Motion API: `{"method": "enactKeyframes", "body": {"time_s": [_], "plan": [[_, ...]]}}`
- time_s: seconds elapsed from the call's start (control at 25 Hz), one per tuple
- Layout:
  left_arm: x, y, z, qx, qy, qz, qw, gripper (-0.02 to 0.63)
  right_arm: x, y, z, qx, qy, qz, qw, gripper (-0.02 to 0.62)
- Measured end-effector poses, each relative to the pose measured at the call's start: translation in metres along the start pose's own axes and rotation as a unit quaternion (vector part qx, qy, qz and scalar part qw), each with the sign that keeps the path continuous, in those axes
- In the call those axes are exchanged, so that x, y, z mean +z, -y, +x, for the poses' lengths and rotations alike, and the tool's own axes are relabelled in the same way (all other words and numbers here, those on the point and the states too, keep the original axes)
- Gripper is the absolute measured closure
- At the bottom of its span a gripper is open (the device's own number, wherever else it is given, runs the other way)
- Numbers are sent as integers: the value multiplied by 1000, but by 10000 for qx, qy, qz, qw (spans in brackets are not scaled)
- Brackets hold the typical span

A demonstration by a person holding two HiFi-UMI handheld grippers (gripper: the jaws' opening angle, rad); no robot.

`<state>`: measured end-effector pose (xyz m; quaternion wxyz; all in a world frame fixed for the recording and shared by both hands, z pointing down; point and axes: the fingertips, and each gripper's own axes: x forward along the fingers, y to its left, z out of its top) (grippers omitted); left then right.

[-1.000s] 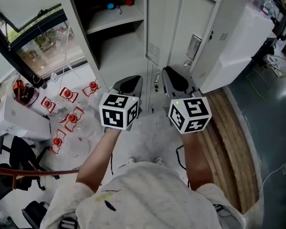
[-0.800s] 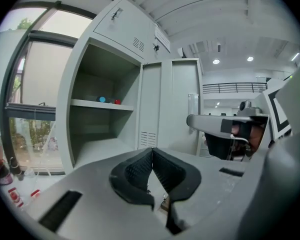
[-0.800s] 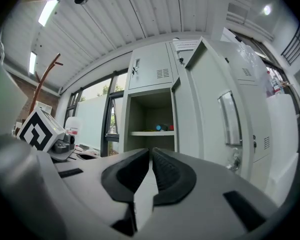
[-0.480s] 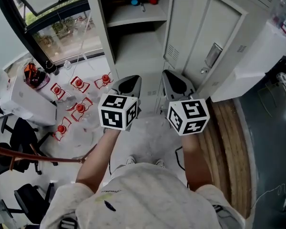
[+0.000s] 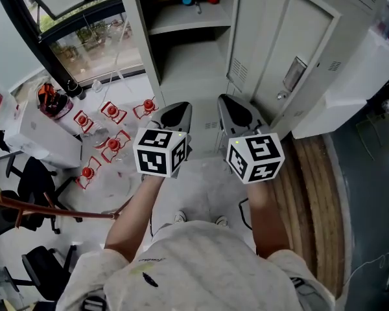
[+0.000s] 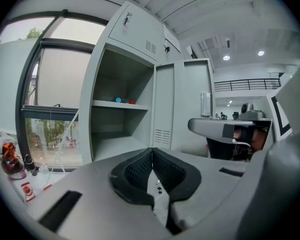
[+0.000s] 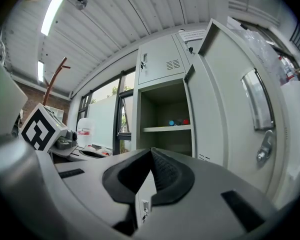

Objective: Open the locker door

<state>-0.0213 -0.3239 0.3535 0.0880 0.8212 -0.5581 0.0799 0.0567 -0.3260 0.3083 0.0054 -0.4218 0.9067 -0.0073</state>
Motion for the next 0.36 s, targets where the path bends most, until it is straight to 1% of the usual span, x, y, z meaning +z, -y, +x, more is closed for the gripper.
{"method": "enactKeyframes", "body": {"time_s": [0.36], "plan": [[-2,6,9,-92,-39,39,9999,598,-2,10,-2,-76,19,30,10000,592]]}}
